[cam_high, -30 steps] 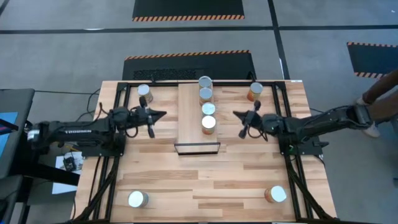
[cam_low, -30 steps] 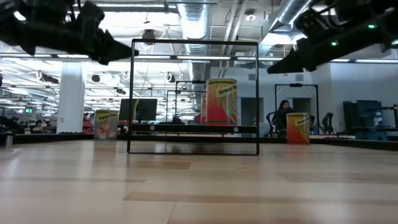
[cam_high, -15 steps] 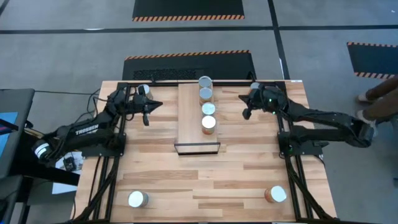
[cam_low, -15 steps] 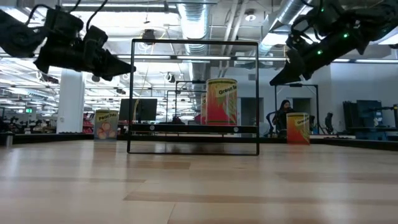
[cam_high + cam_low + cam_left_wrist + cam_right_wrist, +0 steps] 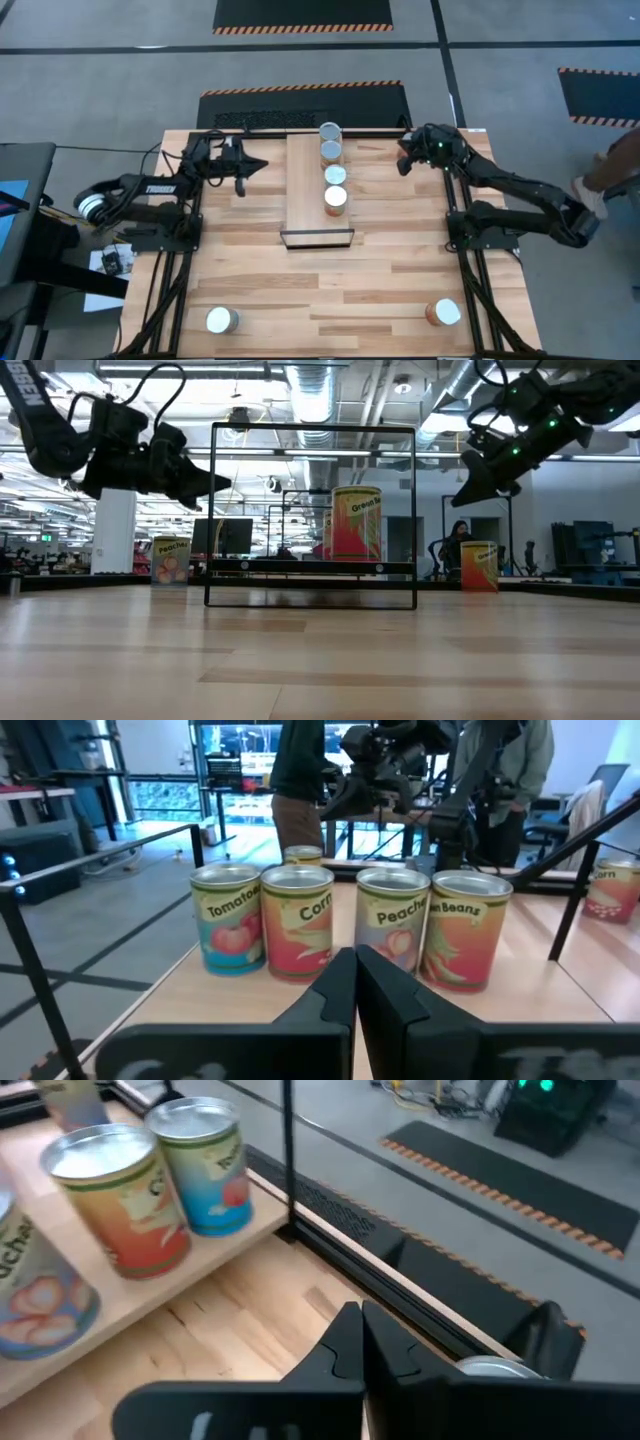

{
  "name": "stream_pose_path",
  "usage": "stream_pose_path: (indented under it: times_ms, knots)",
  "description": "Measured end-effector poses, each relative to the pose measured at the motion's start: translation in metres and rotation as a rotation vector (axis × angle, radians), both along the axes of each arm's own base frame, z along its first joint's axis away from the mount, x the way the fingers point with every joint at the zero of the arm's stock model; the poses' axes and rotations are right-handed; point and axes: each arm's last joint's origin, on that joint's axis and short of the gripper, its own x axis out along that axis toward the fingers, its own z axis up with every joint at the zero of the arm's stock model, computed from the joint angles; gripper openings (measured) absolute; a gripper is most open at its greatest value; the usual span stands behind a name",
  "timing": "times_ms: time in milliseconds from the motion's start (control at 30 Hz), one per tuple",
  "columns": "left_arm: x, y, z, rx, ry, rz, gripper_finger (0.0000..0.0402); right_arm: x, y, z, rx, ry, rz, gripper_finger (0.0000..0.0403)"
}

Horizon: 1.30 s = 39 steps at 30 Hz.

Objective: Pick and place cans onto a shelf
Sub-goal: Align the canned green peas with the other canned green peas on the shelf

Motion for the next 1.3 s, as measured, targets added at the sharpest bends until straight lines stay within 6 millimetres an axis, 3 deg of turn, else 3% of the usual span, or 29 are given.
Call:
stream_pose_path:
  times_ms: [200, 600, 1000, 1300]
  knots:
    - [0.006, 0.008, 0.0, -0.023, -0.026, -0.005, 0.0, -0.002, -0.004, 0.012, 0.03, -0.001, -0.034, 0.0005]
    - [0.026, 0.029, 0.023, -0.044, 0.016, -0.048, 0.0, 0.0, 0.002, 0.008, 0.071, 0.032, -0.008, 0.0007]
    - [0.037, 0.023, 0.013, -0.017, 0.139, -0.018, 0.0, 0.009, 0.015, 0.002, 0.138, 0.058, 0.041, 0.0011]
    - [0.042, 0.027, 0.026, 0.038, 0.115, 0.007, 0.0, 0.0, -0.005, -0.012, 0.216, 0.135, -0.133, 0.0058]
